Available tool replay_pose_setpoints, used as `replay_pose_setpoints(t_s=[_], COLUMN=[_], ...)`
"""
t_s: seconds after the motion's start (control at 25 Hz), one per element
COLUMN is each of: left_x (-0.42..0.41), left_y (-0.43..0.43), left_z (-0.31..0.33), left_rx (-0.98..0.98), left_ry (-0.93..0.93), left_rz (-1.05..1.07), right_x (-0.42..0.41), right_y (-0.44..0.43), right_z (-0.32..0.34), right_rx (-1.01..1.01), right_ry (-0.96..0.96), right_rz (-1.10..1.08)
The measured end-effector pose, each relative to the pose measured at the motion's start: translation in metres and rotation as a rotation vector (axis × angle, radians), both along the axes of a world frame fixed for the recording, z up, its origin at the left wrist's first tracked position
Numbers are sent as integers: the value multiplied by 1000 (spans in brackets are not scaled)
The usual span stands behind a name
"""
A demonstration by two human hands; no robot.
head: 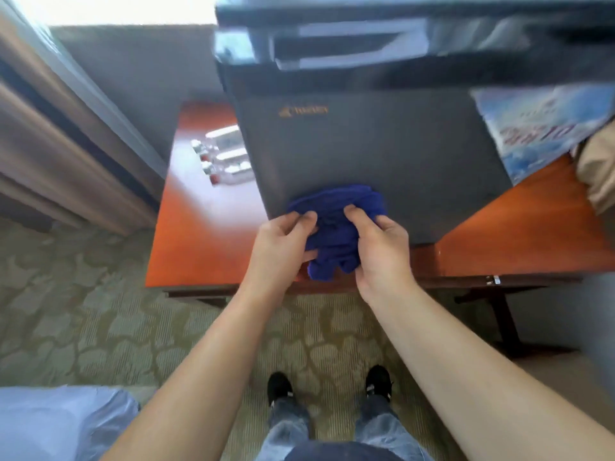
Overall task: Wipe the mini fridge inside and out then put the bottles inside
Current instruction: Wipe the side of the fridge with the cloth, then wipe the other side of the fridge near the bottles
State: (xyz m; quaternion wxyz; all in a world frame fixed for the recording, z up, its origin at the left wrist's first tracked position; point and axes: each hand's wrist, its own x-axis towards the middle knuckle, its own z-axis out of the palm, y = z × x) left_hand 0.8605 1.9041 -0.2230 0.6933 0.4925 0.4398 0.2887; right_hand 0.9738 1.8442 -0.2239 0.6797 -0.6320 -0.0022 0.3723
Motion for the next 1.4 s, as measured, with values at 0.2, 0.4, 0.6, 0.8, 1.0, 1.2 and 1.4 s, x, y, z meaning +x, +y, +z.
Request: replay_pose_setpoints(t_s=[0.2, 0.4, 0.6, 0.8, 1.0, 1.2, 1.4], left_x=[-13, -21, -30, -64, -94, -93, -95], left_y=[18, 13, -5, -9, 31, 106, 190], left_z=[96, 140, 124, 112, 123, 135, 117], left_rx=[478, 752, 641, 586, 517, 399, 285], left_ry=[-16, -13, -14, 85, 24, -204, -107], left_rz=[1, -4, -99, -113, 33, 40, -14], right_x=[-19, -31, -40, -72, -115, -123, -131], right_y=[3, -1, 1, 7, 31, 89, 156], right_z=[121, 168, 150, 136, 161, 186, 196], right_rx=[181, 267, 229, 150, 166, 0, -250], right_ry=[-330, -392, -337, -427, -638, -953, -1353], right_rz=[-22, 17, 72, 334, 603, 791, 541])
